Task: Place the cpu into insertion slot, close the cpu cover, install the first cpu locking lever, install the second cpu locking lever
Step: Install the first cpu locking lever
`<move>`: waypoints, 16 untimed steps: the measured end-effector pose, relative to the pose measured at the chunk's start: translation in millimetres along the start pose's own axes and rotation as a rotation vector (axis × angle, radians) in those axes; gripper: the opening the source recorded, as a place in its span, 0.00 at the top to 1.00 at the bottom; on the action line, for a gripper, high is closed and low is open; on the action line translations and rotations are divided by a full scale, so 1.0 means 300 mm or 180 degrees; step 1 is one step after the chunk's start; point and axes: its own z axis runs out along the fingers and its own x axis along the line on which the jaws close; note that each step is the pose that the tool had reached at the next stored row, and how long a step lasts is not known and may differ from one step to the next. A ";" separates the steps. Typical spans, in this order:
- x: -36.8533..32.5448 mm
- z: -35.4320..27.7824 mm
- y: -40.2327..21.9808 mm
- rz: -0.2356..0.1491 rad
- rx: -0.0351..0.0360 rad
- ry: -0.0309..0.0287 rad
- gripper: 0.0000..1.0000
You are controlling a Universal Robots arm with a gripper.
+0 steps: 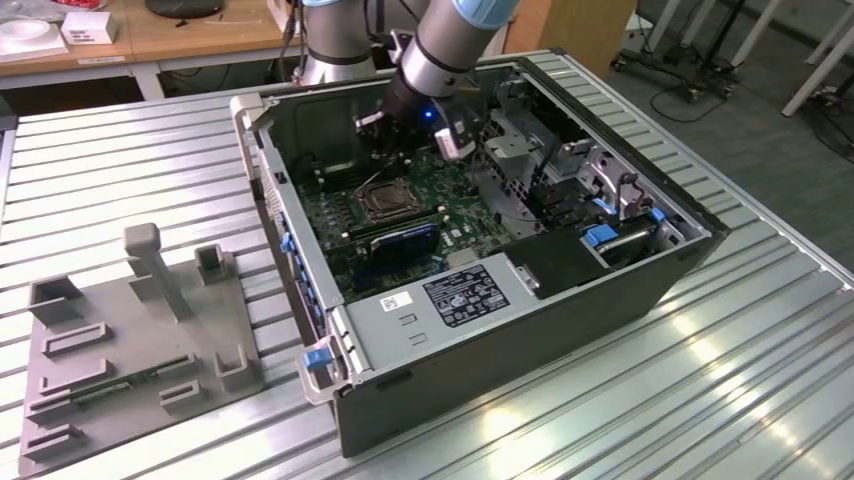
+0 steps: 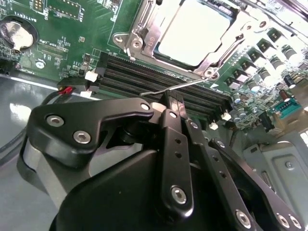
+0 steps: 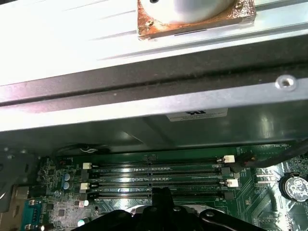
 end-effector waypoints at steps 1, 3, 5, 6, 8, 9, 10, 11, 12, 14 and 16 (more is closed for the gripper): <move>0.002 0.000 0.000 -0.0002 0.0000 -0.0006 0.89; 0.004 0.002 -0.001 -0.0008 0.0000 -0.0024 0.89; 0.004 0.005 -0.002 -0.0014 -0.0002 -0.0043 0.89; 0.004 0.006 -0.002 -0.0017 -0.0002 -0.0051 0.89; 0.003 0.009 -0.003 -0.0021 -0.0002 -0.0066 0.89; 0.003 0.010 -0.003 -0.0024 -0.0003 -0.0073 0.89; 0.003 0.011 -0.004 -0.0026 -0.0003 -0.0080 0.89; 0.002 0.013 -0.004 -0.0028 -0.0003 -0.0087 0.89; 0.002 0.014 -0.005 -0.0030 -0.0003 -0.0093 0.89; 0.001 0.018 -0.006 -0.0035 -0.0004 -0.0110 0.89; 0.005 0.022 -0.007 -0.0041 -0.0005 -0.0124 0.89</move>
